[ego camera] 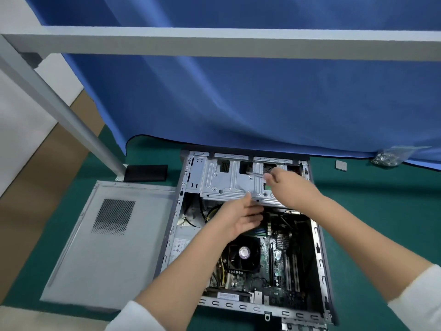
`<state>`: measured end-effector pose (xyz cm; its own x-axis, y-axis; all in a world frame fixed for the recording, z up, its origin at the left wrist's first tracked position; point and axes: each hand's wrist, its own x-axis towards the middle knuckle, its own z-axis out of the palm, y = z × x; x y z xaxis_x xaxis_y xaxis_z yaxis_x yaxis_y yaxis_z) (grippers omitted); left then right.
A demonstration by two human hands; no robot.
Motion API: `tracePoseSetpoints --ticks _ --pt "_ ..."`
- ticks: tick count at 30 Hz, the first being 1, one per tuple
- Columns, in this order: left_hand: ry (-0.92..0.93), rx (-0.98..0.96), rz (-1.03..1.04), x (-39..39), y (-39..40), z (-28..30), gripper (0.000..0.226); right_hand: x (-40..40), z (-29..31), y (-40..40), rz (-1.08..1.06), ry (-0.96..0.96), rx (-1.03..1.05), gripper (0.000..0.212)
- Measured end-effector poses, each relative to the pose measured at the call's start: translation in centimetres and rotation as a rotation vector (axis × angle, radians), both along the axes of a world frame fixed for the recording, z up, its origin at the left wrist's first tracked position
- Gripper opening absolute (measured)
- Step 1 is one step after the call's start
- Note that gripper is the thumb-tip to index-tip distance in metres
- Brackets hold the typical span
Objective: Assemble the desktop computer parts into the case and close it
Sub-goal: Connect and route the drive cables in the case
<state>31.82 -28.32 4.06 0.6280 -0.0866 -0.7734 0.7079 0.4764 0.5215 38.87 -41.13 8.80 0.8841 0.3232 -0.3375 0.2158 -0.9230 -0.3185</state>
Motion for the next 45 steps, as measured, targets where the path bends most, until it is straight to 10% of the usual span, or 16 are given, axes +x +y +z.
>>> tracePoseSetpoints --ticks 7,15,22,30,38,45 --pt "-0.289 0.170 0.161 -1.4 5.3 3.5 0.027 -3.8 -1.0 4.2 0.212 0.247 0.412 0.025" --pt "-0.180 0.537 0.386 -3.8 17.4 1.8 0.030 -1.7 -4.6 5.5 0.178 0.039 0.019 0.034" --pt "0.159 1.187 -0.627 -8.2 23.0 -8.1 0.036 -1.1 -7.6 5.0 0.164 0.057 -0.018 0.019" --pt "0.172 1.352 -0.855 -7.7 20.7 -12.4 0.037 -1.8 -8.5 4.7 0.143 -0.049 -0.035 0.016" --pt "0.135 1.364 -0.726 -7.9 20.9 -11.5 0.036 -2.0 -8.4 4.8 0.085 0.007 0.092 0.012" --pt "-0.428 1.375 -0.209 -8.2 16.9 -5.5 0.021 -6.6 -8.1 3.0 0.289 -0.302 0.154 0.023"
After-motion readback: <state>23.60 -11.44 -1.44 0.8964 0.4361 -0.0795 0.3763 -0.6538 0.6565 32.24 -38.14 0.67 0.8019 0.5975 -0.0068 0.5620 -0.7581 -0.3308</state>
